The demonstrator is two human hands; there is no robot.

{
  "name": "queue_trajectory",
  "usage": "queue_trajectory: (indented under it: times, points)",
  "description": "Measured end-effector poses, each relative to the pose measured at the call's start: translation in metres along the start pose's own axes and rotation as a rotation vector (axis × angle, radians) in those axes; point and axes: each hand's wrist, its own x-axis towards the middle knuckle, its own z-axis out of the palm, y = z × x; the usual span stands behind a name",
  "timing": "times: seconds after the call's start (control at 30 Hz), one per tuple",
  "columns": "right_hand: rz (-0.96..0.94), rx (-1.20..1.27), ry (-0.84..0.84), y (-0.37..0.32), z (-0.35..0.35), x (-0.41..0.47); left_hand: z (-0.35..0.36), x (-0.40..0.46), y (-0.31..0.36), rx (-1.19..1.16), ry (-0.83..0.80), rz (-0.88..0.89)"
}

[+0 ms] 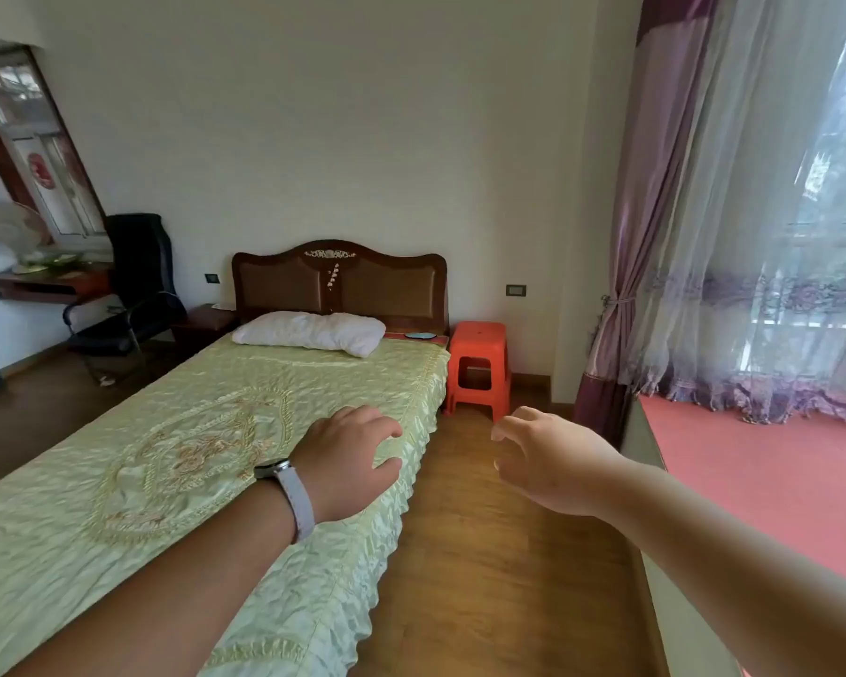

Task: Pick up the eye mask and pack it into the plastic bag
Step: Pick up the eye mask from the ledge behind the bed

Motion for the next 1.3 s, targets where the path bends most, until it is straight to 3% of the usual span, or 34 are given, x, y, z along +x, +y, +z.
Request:
queue_trajectory:
  times: [0.5,0.77,1.07,1.3]
  points:
    - [0.129,-0.040,-0.116,0.054,0.052,0.187,0.071,0.196,-0.094,-0.112,-0.025,0.131]
    - [0.154,-0.002,-0.088,0.090,0.061,0.276,0.086,0.287,-0.148,-0.130,-0.048,0.086]
    - [0.126,0.008,-0.097,0.151,0.057,0.329,0.099,0.363,-0.140,-0.104,-0.064,0.082]
    - [0.081,0.033,-0.106,0.246,0.047,0.372,0.117,0.439,-0.104,-0.052,-0.092,0.015]
